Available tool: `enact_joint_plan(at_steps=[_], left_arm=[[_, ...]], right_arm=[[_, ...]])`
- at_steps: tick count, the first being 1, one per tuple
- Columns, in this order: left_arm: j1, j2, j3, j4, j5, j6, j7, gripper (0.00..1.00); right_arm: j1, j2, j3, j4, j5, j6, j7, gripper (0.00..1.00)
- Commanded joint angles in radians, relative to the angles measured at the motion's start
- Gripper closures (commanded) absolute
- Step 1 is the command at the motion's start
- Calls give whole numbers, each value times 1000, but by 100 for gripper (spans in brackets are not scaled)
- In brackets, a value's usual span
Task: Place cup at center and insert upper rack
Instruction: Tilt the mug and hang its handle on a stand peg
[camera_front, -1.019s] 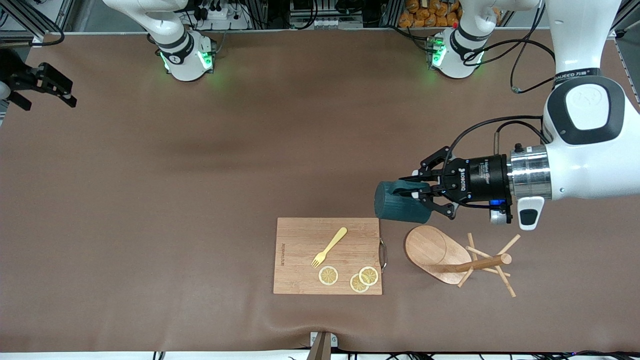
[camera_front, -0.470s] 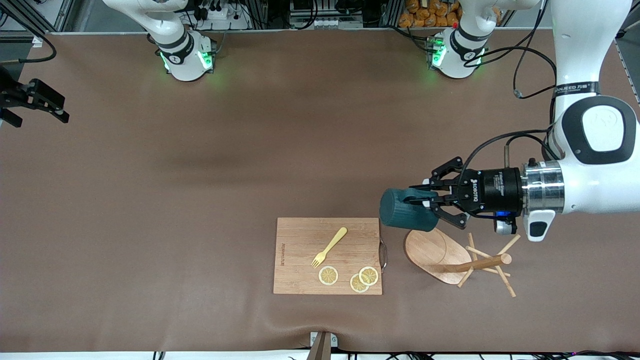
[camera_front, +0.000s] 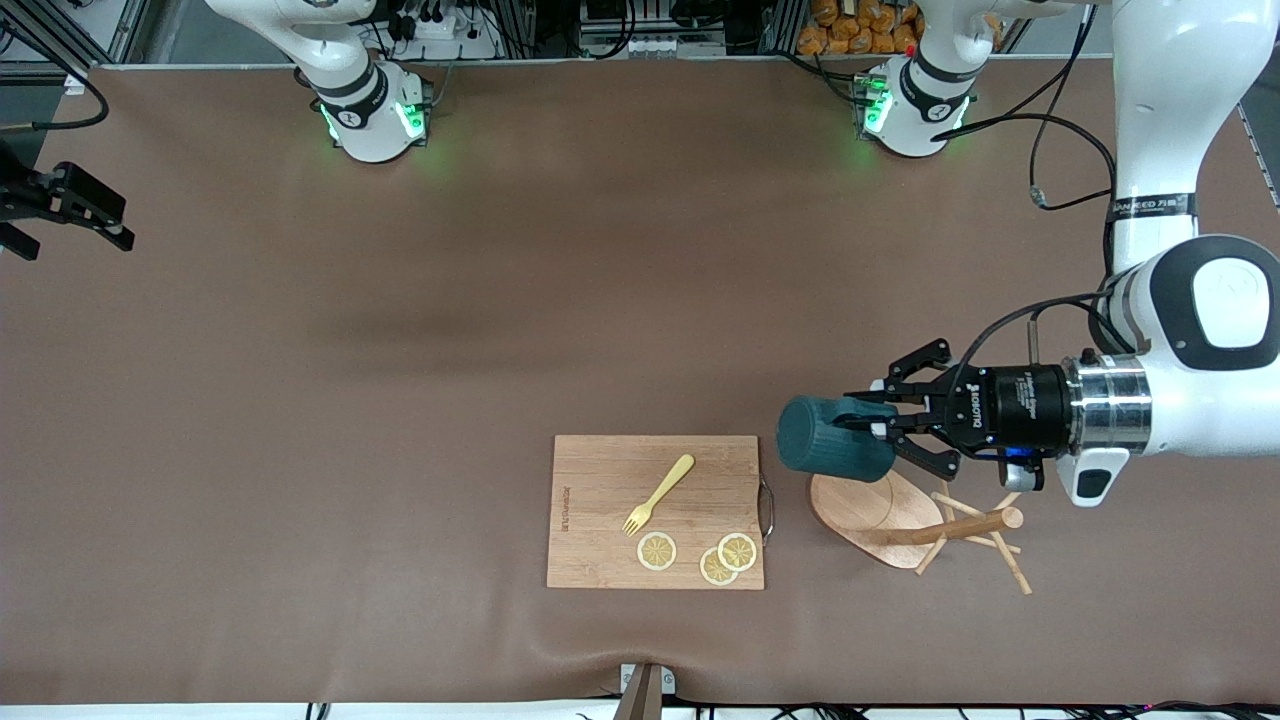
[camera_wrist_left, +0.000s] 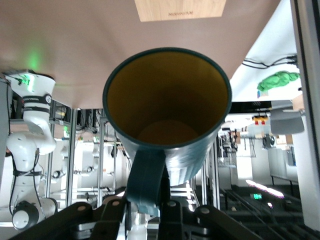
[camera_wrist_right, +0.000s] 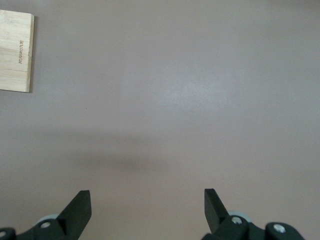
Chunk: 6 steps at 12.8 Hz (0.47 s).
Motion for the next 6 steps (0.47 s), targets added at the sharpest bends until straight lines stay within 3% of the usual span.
enact_joint_plan(at_steps=[1,6], left_arm=[[21,21,-7,3,-36,-15,46,100],[48,56,-7,5,-35,-15,101,100]], right_arm=[[-6,16,4,33,-5,-17,-15,0],[-6,16,4,33,-5,-17,-18,0]])
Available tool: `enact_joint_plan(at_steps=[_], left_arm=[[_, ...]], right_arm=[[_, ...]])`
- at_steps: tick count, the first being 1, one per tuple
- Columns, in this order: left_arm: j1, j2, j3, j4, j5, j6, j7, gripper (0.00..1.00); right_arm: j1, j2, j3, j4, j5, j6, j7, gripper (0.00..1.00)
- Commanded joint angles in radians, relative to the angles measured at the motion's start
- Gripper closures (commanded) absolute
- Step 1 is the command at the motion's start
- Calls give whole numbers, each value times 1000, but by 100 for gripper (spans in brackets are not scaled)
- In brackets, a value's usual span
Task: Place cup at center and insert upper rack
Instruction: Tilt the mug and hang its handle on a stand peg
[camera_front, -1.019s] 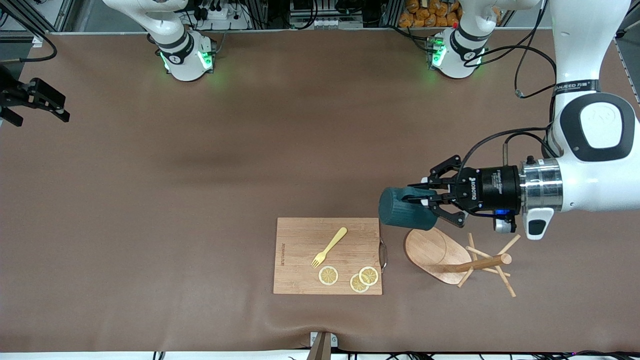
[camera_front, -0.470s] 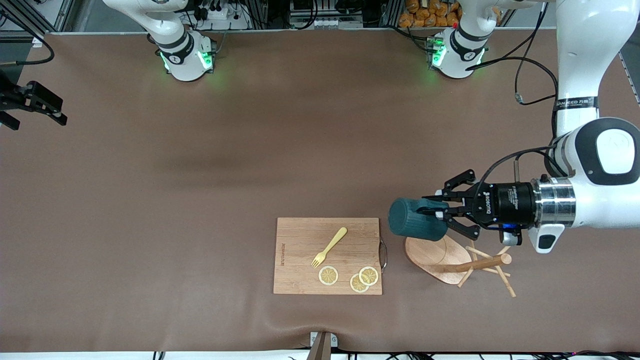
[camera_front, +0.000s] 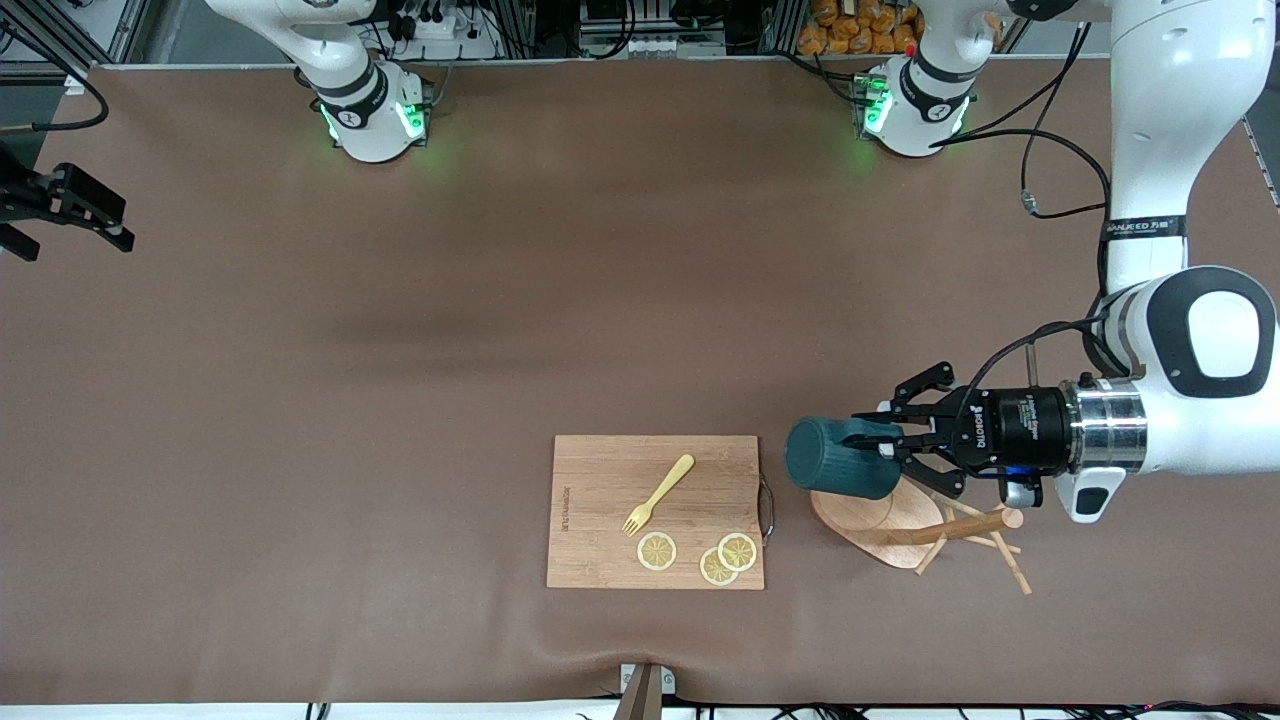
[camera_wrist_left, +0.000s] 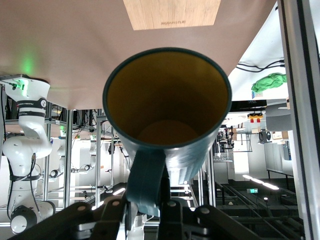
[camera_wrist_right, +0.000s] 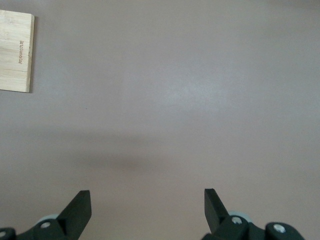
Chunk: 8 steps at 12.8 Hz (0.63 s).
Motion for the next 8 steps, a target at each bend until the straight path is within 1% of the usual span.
enact_joint_plan(at_steps=[1,8], left_arm=[[31,15,-6,6,-23,-12,56,100],[61,49,-1,7,-18,-11,122,100]], right_arm=[[-6,16,4,30,-5,-17,-18,0],[-5,16,4,30,-5,-17,-16,0]])
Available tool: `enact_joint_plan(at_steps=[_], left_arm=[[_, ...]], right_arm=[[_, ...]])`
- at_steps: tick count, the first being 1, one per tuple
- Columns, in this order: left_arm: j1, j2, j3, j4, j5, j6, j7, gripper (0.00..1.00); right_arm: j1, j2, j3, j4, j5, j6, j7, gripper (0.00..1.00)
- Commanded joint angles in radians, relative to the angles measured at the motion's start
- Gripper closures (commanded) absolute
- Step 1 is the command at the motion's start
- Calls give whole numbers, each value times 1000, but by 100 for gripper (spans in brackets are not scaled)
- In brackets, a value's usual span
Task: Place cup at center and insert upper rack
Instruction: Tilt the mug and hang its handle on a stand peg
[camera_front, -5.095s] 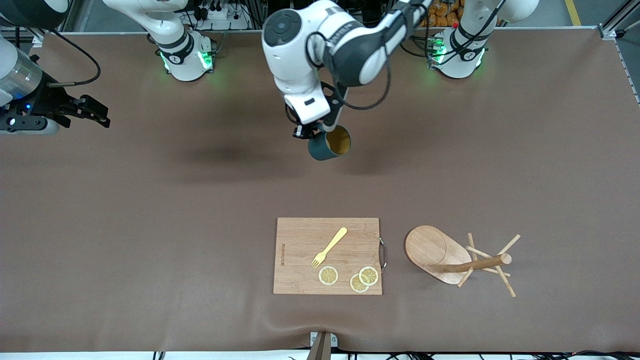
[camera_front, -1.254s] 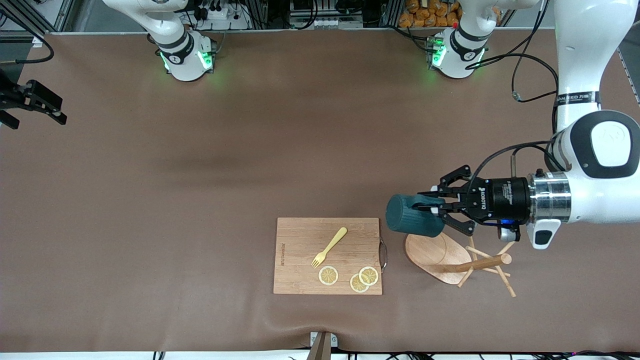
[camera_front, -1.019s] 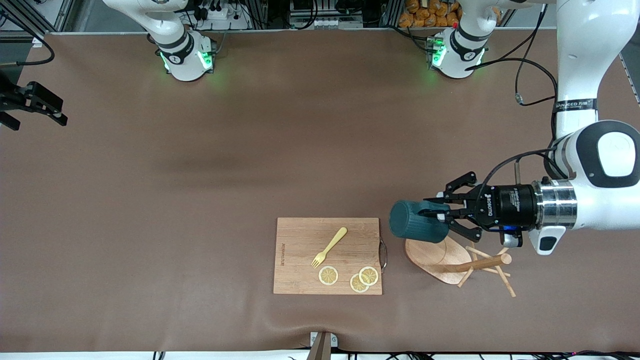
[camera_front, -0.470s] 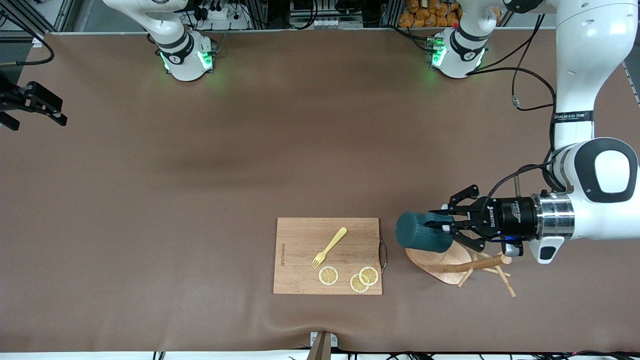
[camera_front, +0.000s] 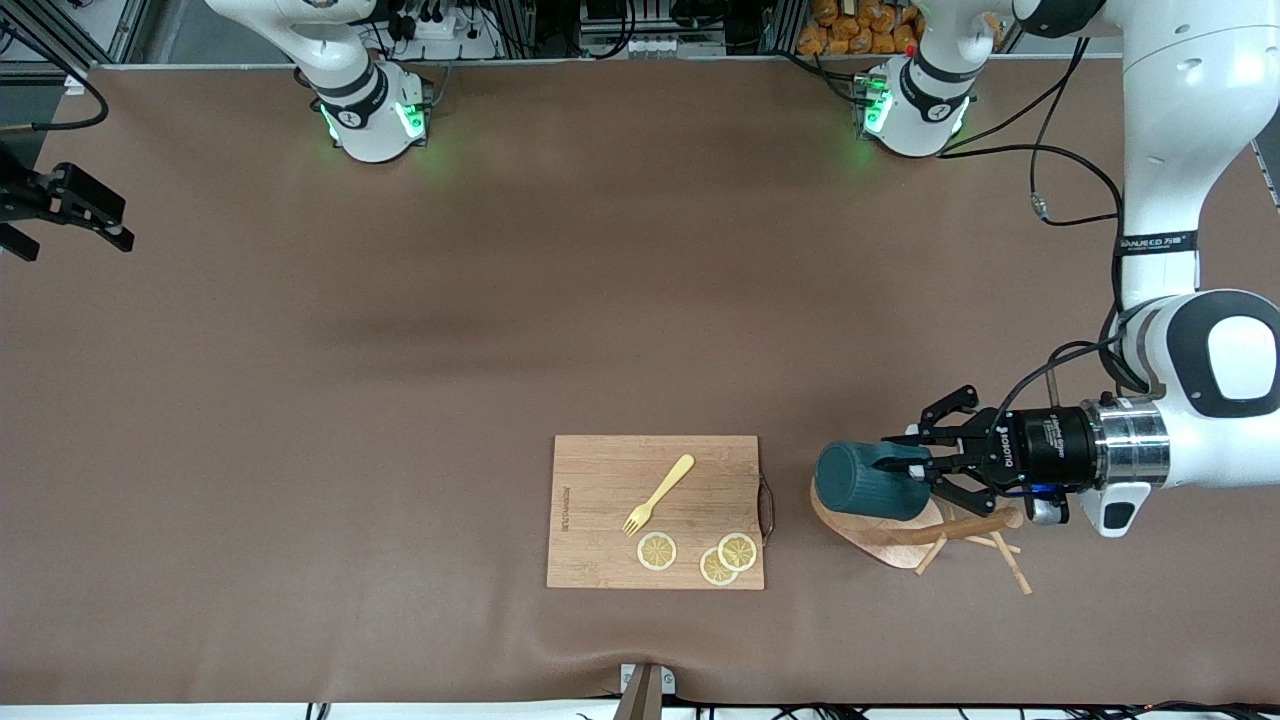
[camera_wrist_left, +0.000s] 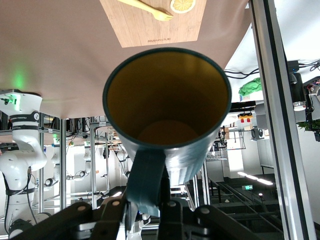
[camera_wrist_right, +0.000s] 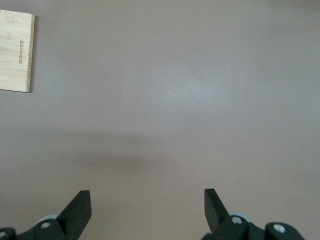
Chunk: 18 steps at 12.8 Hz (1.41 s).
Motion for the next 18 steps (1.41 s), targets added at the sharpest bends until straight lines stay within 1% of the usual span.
enact_joint_plan(at_steps=[1,6,12,18], left_arm=[[27,14,-2,6,-16,-11,43,100],[79,33,-3,5,-13,-15,104,100],[85,57,-2,-2,-6,-15,209,100],[105,76,-2,-2,19,-15,217,100]], right_arm=[[-5,16,4,30,-5,-19,-13,0],[-5,16,4,30,-3,-17,-10,0],[-5,23,4,31,-5,-17,-10,0],[-5,23,4,31,-5,-17,-10,0]])
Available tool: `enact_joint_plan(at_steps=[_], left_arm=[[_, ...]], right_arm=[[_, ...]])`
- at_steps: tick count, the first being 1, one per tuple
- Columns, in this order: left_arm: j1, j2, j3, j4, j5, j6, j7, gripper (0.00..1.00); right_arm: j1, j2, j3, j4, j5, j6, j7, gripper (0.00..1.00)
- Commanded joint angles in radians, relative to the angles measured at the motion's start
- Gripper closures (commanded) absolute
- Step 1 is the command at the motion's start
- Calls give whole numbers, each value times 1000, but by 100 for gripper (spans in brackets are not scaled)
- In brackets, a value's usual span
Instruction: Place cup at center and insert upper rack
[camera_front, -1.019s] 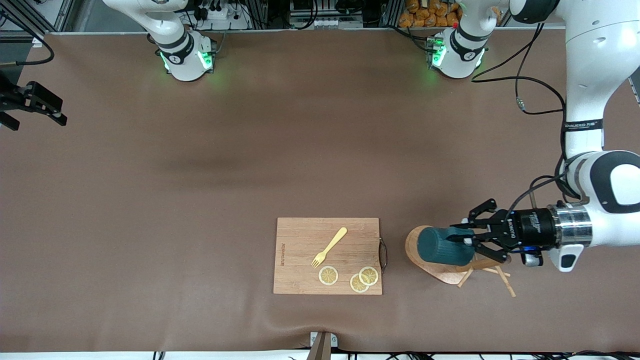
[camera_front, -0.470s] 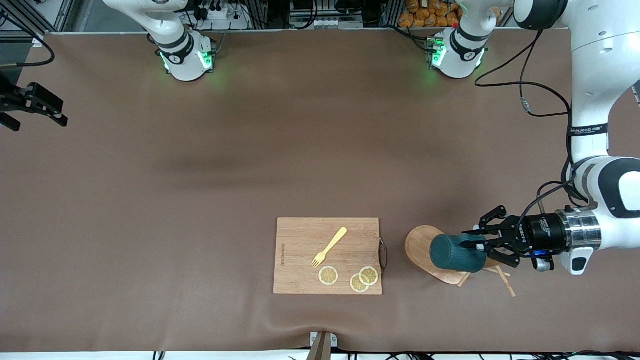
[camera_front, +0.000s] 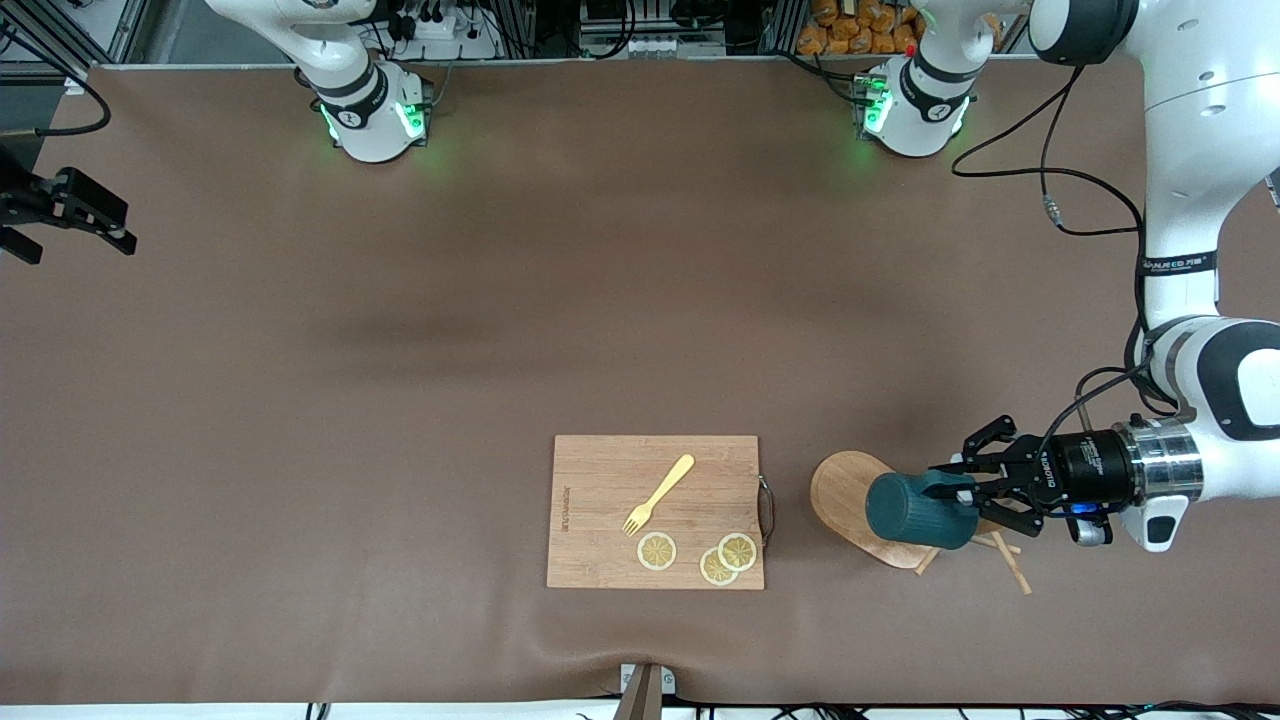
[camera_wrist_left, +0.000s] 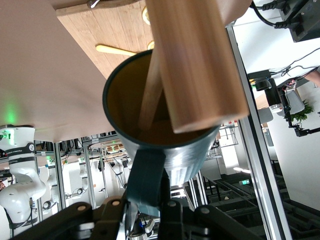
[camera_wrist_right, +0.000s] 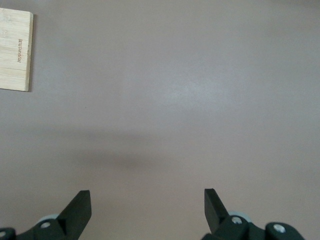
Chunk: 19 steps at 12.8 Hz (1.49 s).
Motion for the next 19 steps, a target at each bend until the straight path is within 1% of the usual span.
enact_joint_plan(at_steps=[1,11,19], left_arm=[[16,12,-5,2,8,-12,19,100],[28,26,-10,-1,-3,-25,30,100],[58,35,-13,-1,-29,-89,34,100]], right_arm=[[-5,15,4,30,-3,-17,-10,0],[-5,15,4,30,-5,-17,-21,0],[-3,16,4,29,-5,-18,-21,0]])
